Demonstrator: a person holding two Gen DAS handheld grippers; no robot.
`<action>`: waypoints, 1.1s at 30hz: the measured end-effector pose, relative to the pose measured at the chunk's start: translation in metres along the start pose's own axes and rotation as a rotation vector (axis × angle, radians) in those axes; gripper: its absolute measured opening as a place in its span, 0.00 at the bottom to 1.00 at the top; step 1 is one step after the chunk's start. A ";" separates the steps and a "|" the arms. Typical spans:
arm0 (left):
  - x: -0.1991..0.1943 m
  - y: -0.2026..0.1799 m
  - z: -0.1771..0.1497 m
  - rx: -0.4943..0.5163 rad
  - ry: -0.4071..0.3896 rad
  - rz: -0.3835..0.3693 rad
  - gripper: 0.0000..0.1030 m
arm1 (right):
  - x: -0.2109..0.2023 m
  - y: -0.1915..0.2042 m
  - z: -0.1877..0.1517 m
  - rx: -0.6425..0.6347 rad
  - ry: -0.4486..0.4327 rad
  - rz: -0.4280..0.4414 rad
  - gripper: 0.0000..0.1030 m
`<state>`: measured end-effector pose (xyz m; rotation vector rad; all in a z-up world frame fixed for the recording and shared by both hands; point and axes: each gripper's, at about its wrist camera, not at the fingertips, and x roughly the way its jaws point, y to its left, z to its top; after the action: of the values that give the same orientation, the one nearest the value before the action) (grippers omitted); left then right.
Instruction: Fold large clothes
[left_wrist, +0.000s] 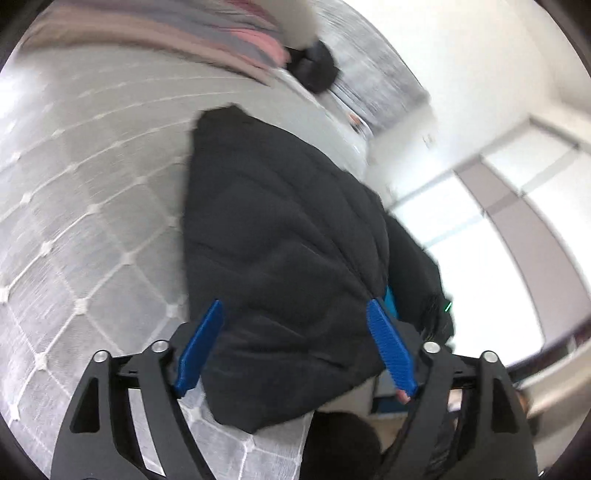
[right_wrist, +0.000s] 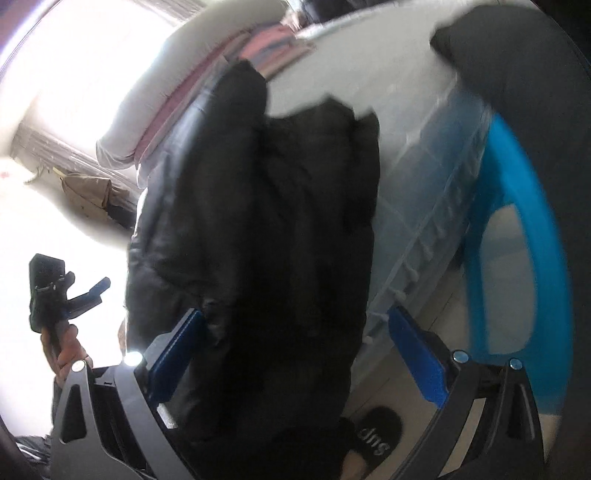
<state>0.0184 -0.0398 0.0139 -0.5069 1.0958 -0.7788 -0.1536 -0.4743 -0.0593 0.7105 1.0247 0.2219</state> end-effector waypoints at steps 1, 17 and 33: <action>0.000 0.013 0.006 -0.045 -0.003 -0.010 0.78 | 0.005 -0.008 0.003 0.023 0.009 0.037 0.94; 0.116 0.091 0.037 -0.277 0.140 -0.125 0.80 | 0.024 -0.028 0.011 0.143 0.096 0.284 0.94; 0.141 0.045 0.048 -0.176 0.171 -0.026 0.45 | 0.057 -0.046 0.001 0.200 0.081 0.430 0.73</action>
<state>0.1105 -0.1198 -0.0827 -0.6123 1.3260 -0.7627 -0.1299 -0.4822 -0.1281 1.1098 0.9695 0.5287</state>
